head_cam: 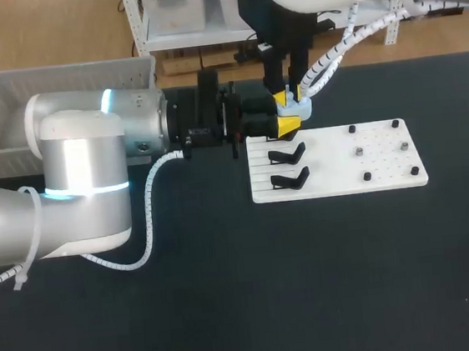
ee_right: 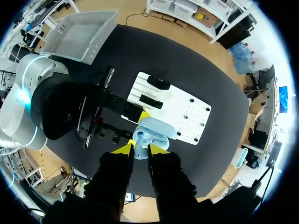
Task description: Pick up each earbud case from the left stands, insert the matching earbuds, close the lid, and place the case in the box.
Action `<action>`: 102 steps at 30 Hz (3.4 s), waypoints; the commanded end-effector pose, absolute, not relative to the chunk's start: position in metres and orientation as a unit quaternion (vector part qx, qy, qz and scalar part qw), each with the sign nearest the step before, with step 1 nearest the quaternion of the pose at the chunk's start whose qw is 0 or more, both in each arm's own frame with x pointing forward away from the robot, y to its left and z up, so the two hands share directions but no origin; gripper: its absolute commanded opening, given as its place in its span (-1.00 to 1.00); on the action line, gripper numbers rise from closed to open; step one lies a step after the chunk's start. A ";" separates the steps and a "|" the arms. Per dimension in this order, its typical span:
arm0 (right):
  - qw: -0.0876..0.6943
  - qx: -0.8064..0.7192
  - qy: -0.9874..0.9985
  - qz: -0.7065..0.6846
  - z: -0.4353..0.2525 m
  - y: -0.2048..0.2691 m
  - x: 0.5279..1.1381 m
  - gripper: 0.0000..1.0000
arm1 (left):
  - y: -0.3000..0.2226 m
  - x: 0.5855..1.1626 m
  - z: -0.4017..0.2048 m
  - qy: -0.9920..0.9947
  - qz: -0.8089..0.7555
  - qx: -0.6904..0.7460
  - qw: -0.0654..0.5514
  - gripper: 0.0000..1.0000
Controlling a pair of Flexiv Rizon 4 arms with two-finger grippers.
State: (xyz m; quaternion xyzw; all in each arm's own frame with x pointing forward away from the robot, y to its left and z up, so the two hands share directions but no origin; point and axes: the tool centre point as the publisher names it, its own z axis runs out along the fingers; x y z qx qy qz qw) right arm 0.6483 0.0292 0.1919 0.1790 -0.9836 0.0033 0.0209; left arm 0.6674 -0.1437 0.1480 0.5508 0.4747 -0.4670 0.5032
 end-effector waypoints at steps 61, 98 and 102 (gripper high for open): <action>-0.087 -0.073 -0.993 -0.043 0.199 -0.017 0.724 1.00 | -0.143 0.665 0.147 0.474 -0.465 0.549 0.507 -1.00; -0.206 -0.046 -0.972 -0.107 0.261 -0.052 0.653 1.00 | -0.141 0.665 0.150 0.483 -0.462 0.544 0.507 -1.00; -0.251 -0.039 -0.960 -0.121 0.286 -0.053 0.632 1.00 | -0.124 0.663 0.163 0.517 -0.457 0.512 0.511 -1.00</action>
